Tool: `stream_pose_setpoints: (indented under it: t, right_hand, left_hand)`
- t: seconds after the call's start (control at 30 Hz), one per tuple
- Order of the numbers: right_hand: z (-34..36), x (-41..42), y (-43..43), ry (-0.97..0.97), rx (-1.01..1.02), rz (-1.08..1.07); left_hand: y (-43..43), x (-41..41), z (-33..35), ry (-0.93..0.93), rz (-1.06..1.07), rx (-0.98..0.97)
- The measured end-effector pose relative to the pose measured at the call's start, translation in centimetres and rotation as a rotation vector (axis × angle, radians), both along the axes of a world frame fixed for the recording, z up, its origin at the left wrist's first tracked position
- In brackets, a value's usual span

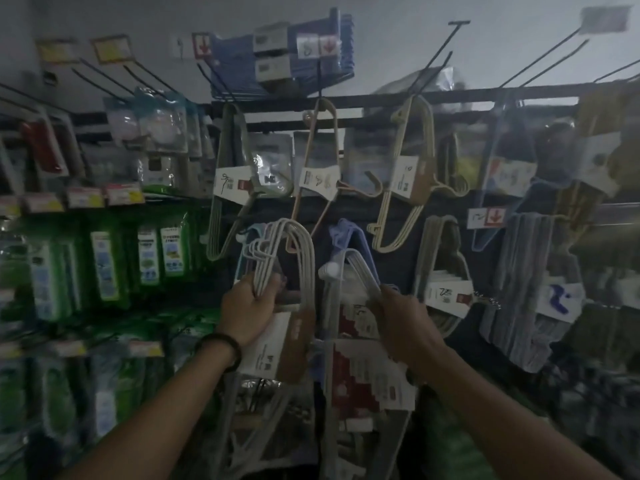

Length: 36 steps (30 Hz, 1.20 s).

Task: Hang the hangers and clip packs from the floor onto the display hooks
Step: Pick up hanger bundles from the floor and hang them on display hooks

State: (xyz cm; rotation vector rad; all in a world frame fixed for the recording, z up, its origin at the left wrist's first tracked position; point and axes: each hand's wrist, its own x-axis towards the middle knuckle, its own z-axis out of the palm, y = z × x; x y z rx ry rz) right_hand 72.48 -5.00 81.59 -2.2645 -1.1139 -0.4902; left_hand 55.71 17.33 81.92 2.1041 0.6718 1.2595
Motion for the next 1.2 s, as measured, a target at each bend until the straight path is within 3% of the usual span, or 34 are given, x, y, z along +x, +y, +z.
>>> stream_pose_setpoints:
  t: [0.17, 0.27, 0.5, 0.73, 0.87, 1.2]
  right_hand:
    - [1.0, -0.1, 6.2, 0.010, -0.020, -0.018]
    - [1.6, -1.3, 10.9, -0.026, -0.116, 0.050]
    - [3.0, -5.0, 21.7, -0.141, -0.206, 0.132]
    - [1.4, -5.6, 25.0, -0.342, -0.004, 0.105]
    - [1.5, -5.2, 25.5, -0.305, 0.038, 0.068]
    - [0.7, -5.8, 25.1, -0.272, 0.172, 0.127]
  left_hand:
    - [6.2, -2.4, -0.7, -0.063, 0.145, 0.264]
    - [10.1, -5.0, -0.3, -0.093, 0.130, 0.312]
    - [16.8, -9.2, 0.2, 0.025, 0.013, 0.324]
    - [21.3, -12.9, 3.0, 0.350, -0.042, 0.202]
    - [20.6, -12.4, 4.8, 0.497, -0.112, 0.217]
    - [20.7, -9.7, 4.9, 0.410, -0.205, 0.270]
